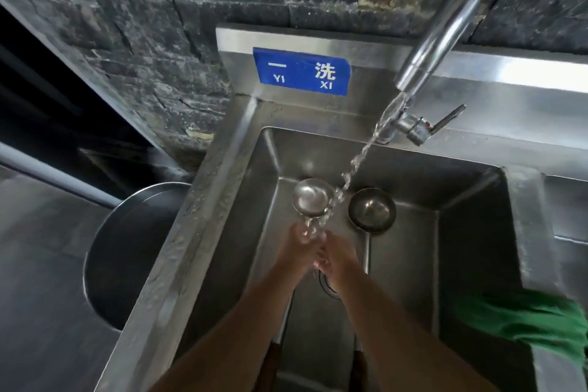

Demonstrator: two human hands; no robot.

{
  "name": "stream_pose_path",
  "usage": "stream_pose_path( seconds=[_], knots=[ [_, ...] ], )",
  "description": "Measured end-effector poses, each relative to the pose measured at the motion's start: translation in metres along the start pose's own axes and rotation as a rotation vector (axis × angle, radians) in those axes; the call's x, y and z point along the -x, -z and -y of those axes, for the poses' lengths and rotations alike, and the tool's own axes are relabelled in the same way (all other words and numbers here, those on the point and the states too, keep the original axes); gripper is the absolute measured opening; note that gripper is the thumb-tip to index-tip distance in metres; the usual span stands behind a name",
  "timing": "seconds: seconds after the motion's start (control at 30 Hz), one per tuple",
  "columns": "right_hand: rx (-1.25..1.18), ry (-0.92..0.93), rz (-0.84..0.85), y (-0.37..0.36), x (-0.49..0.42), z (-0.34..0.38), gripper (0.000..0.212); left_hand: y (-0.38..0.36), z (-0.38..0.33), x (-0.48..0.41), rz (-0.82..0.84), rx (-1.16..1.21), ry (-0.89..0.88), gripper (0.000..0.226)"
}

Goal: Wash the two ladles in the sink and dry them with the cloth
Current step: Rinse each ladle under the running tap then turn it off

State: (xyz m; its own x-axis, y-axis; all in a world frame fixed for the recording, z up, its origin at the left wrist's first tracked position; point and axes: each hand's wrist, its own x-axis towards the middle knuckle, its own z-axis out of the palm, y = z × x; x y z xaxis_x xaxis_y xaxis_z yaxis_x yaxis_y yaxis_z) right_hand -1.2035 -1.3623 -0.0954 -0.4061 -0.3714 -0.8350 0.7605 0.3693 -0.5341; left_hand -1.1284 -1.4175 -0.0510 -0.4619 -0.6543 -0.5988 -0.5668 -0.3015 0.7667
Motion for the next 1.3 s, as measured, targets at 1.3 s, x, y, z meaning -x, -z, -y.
stream_pose_path(
  seconds=[1.3],
  knots=[
    [-0.35, 0.007, 0.133, 0.004, 0.053, 0.018, 0.015, 0.058, -0.007, 0.026, 0.192, -0.905, -0.191, 0.047]
  ],
)
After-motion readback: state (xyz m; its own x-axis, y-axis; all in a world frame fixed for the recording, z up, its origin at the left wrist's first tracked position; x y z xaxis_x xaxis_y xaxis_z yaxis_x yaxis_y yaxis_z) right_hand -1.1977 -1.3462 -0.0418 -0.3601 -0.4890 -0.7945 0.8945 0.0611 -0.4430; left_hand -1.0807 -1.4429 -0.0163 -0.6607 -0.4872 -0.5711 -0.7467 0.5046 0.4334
